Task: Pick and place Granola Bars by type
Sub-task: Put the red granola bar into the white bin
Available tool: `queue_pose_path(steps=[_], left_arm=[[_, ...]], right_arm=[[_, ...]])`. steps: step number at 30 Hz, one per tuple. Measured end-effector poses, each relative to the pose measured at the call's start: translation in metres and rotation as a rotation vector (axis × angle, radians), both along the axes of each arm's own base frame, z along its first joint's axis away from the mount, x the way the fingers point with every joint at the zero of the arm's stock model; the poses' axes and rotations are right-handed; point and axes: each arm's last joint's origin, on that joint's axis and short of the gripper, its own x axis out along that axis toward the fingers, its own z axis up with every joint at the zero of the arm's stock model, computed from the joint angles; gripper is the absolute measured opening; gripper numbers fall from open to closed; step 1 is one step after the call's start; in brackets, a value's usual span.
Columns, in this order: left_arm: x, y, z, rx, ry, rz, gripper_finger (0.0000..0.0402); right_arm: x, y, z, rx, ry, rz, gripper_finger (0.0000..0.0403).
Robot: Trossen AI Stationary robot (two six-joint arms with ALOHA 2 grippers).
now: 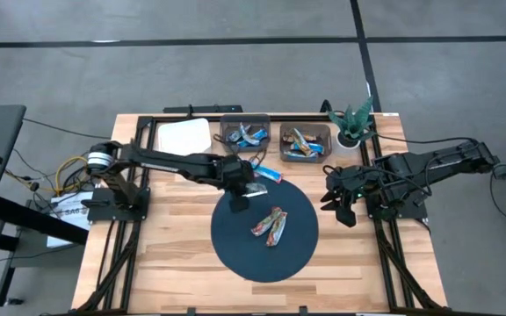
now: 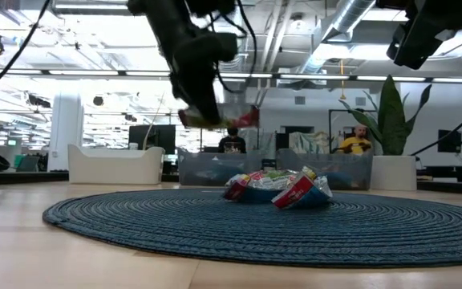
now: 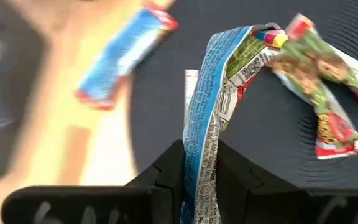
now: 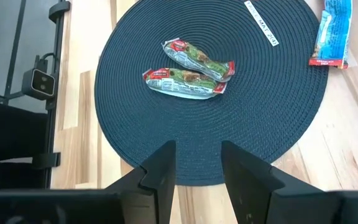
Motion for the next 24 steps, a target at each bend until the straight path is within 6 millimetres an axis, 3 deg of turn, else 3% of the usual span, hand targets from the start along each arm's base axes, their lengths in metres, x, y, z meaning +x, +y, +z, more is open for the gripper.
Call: queue_pose_path(steps=[6, 12, 20, 24], left_arm=[[-0.027, 0.012, 0.029, 0.106, -0.004, 0.201, 0.0057], [-0.067, 0.039, 0.045, 0.151, 0.057, 0.42, 0.0055], [-0.137, 0.073, 0.035, 0.131, 0.049, 0.775, 0.0047], [-0.161, 0.089, 0.03, 0.164, 0.036, 0.943, 0.0048]], right_arm=[[0.0, 0.0, 0.0, 0.0, 0.0, 0.0, 0.0119], [0.0, 0.0, 0.0, -0.001, 0.0, 0.0, 0.0119], [0.0, 0.0, 0.0, -0.008, -0.002, 0.004, 0.0119], [0.0, 0.0, 0.0, -0.007, -0.004, 0.004, 0.0119]])
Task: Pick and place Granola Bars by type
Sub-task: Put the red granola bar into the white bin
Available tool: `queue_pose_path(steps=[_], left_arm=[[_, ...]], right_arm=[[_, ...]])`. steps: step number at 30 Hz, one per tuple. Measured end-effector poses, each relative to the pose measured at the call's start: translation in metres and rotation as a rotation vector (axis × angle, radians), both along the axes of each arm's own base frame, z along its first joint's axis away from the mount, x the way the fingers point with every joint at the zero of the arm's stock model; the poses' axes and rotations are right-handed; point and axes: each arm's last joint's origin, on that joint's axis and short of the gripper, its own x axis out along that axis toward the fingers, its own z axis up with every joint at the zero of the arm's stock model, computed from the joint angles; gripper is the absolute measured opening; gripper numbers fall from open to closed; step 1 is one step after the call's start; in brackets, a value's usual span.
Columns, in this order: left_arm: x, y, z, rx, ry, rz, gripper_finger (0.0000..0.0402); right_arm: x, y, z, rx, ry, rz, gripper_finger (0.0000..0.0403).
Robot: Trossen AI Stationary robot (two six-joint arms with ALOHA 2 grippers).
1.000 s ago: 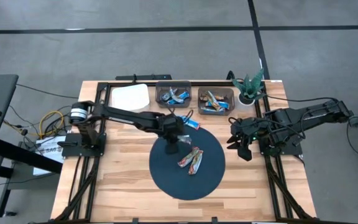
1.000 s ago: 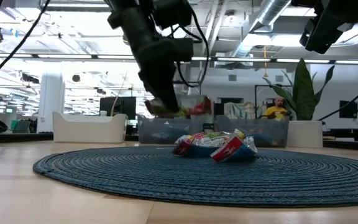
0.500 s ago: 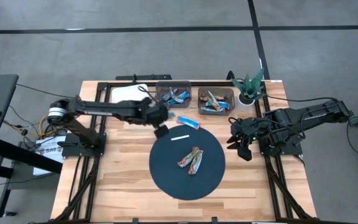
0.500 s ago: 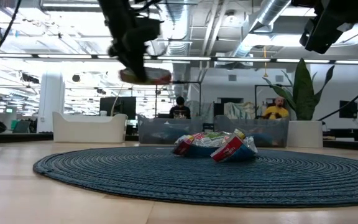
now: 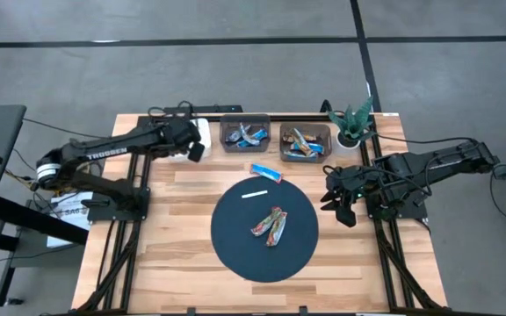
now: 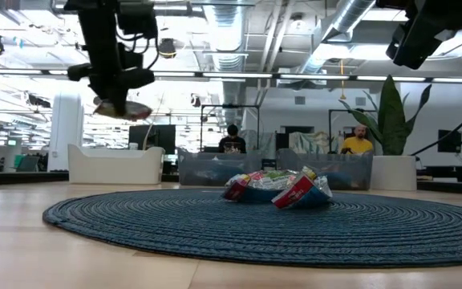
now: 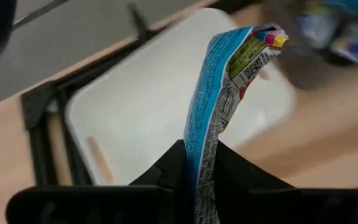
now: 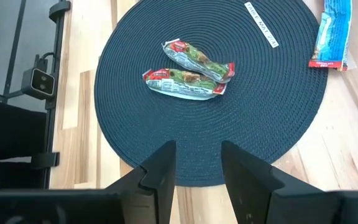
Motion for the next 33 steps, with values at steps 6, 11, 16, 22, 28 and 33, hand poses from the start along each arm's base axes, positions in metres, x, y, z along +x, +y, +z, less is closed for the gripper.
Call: queue_pose_path(steps=[6, 11, 16, 22, 28, 33], left_arm=[[-0.01, 0.022, -0.001, -0.001, 0.0, 0.082, 0.0049], [-0.012, 0.031, -0.001, -0.056, -0.054, 0.059, 0.0079], [-0.013, 0.032, -0.001, -0.063, -0.049, 0.046, 0.0131], [-0.013, 0.032, -0.001, -0.062, -0.05, 0.046, 0.0166], [-0.01, 0.033, -0.001, -0.077, -0.093, 0.03, 0.0167], [0.004, 0.027, 0.003, -0.103, -0.221, -0.059, 0.016]], right_arm=[[0.0, 0.0, 0.0, 0.001, -0.002, 0.0, 0.0119], [0.0, 0.0, 0.0, 0.011, -0.001, -0.012, 0.0119], [0.0, 0.0, 0.0, 0.013, -0.002, -0.014, 0.0119], [0.0, 0.0, 0.0, 0.013, -0.002, -0.014, 0.0119], [0.0, 0.0, 0.0, 0.013, -0.002, -0.013, 0.0119], [0.0, 0.0, 0.0, 0.013, -0.002, -0.013, 0.0119]])
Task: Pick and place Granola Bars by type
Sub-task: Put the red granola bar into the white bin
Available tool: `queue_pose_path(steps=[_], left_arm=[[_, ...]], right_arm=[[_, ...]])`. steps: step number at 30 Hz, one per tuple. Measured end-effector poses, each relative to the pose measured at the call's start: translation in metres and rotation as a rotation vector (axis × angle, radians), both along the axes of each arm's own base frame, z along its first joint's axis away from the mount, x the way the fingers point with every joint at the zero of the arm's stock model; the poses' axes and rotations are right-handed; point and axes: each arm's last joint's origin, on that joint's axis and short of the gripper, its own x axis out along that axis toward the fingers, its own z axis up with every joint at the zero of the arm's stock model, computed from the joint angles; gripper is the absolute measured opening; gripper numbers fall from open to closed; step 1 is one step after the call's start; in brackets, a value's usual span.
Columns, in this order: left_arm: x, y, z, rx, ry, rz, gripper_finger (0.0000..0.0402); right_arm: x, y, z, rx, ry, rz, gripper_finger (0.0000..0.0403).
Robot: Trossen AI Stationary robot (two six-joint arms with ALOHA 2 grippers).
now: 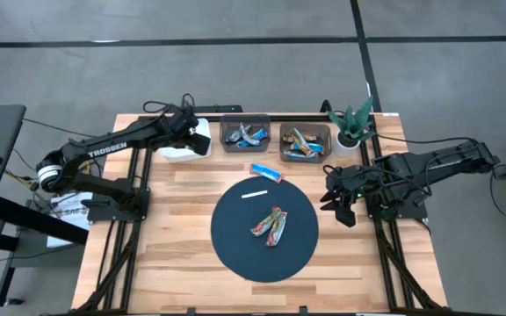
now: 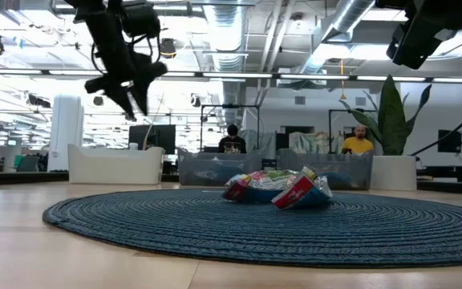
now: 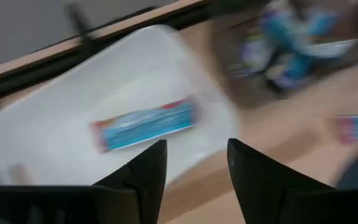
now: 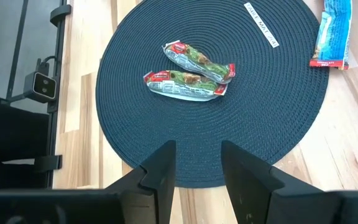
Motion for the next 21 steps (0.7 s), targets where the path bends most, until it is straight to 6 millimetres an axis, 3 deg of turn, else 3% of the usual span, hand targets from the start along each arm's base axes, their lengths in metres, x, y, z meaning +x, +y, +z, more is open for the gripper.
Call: queue_pose_path(steps=[5, 12, 21], left_arm=[[0.023, -0.014, 0.009, 0.02, -0.17, -0.129, 0.015], [0.051, -0.052, 0.021, 0.049, -0.354, -0.286, 0.0135], [0.068, -0.098, 0.03, 0.017, -0.505, -0.415, 0.0121]], right_arm=[[0.0, 0.0, 0.0, 0.0, 0.0, 0.0, 0.0119], [0.0, 0.0, 0.0, -0.001, 0.0, 0.0, 0.0119], [0.0, 0.0, 0.0, -0.001, 0.0, 0.0, 0.0119]])
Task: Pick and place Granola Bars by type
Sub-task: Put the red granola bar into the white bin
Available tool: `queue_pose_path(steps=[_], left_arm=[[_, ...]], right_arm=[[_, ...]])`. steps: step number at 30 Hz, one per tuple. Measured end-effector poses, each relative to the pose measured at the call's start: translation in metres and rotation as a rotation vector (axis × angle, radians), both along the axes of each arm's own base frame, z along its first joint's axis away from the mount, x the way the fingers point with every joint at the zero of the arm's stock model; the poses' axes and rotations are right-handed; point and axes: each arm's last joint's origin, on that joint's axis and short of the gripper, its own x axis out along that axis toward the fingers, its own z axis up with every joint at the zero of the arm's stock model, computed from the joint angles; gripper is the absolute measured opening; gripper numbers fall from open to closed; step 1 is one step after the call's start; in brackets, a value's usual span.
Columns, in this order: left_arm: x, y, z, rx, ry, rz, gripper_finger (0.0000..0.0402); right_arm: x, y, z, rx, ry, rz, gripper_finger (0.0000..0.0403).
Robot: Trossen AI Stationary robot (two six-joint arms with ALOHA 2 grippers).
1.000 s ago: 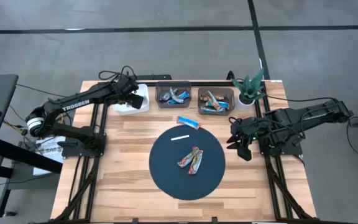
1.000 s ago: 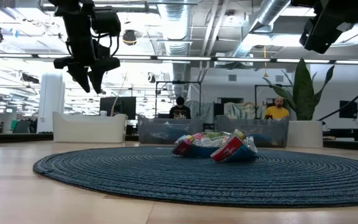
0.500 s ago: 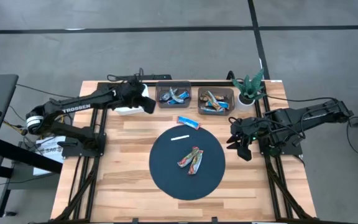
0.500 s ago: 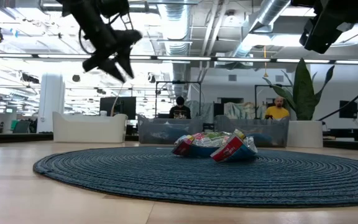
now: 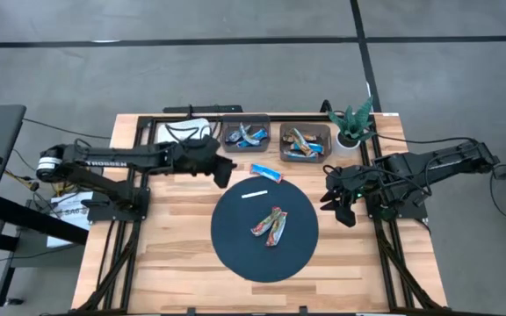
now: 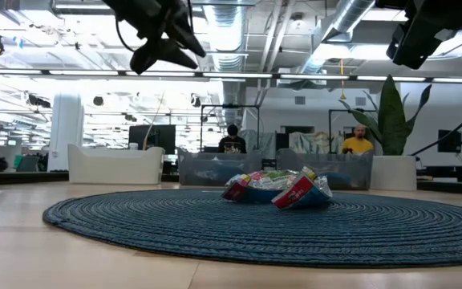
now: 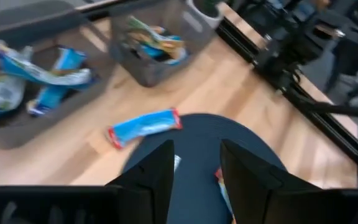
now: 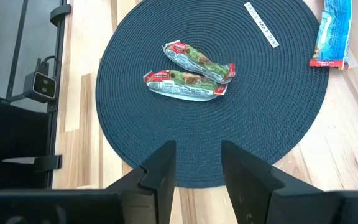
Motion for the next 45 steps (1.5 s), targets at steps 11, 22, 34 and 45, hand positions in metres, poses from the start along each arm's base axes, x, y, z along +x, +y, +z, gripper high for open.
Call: queue_pose_path(steps=[11, 22, 34, 45], left_arm=[[0.059, -0.014, -0.028, 0.147, 0.238, -0.246, 0.012], [0.122, 0.002, -0.042, 0.539, 0.607, -0.473, 0.012], [0.161, 0.039, -0.059, 0.404, 0.578, -0.55, 0.0171], [0.165, 0.045, -0.099, 0.442, 0.748, -0.663, 0.026]], right_arm=[[0.0, 0.0, 0.0, -0.002, 0.003, 0.001, 0.0119], [-0.001, 0.0, -0.001, -0.003, 0.008, 0.002, 0.0119], [-0.001, 0.0, -0.001, -0.001, 0.009, 0.004, 0.0119], [-0.001, -0.001, -0.002, -0.027, 0.017, 0.012, 0.0119]])
